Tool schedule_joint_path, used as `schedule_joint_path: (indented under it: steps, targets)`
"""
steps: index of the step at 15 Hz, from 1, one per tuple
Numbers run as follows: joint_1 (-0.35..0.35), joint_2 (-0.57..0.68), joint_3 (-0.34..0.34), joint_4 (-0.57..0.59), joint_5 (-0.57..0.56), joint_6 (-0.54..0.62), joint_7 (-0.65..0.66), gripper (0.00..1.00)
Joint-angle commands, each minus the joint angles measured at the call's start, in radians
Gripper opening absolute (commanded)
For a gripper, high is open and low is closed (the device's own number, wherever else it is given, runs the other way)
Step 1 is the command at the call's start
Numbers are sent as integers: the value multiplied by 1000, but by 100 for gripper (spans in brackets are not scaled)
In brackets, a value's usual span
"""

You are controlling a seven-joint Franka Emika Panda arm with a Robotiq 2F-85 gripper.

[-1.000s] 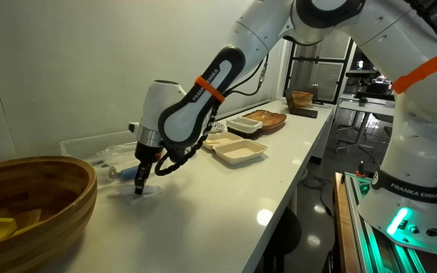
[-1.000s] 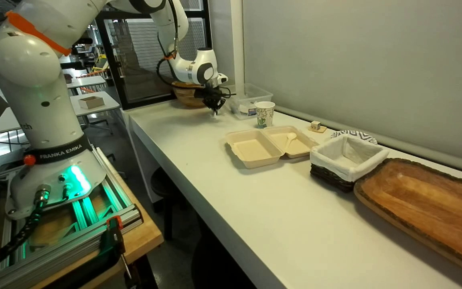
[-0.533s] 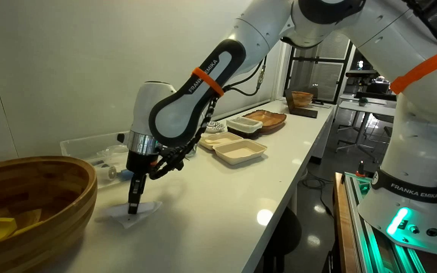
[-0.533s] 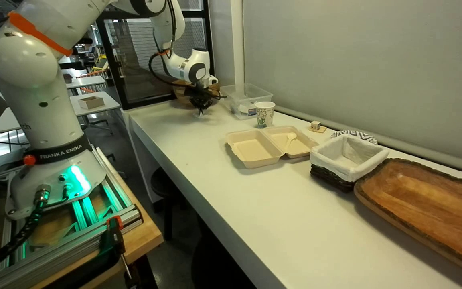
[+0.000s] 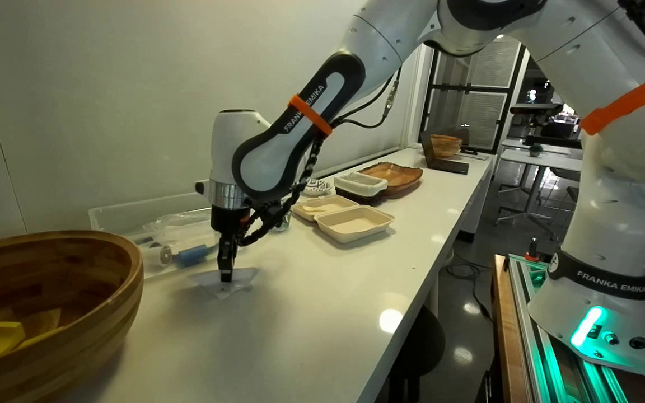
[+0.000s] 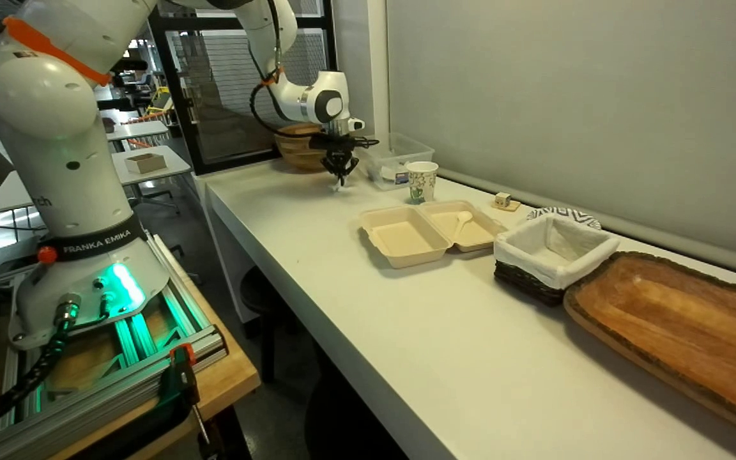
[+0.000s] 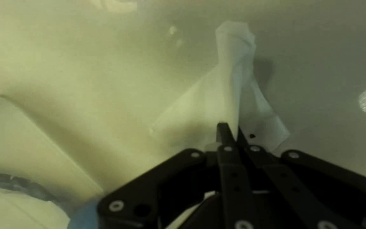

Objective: Wipe the table with the napkin

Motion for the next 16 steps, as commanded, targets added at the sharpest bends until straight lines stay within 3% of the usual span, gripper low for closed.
schedule_joint_path:
  steps: [1, 7, 9, 11, 13, 16]
  targets:
    - [22, 45, -14, 14, -28, 59, -10, 0]
    - [-29, 103, 97, 9, -9, 255, -135, 0]
    - [-86, 120, 190, 1, 23, 264, -189, 0]
    - [-134, 124, 262, -10, 49, 195, -225, 0]
    - [-134, 99, 254, -23, 59, 113, -197, 0]
    - [-86, 42, 167, -26, 59, 18, -110, 0]
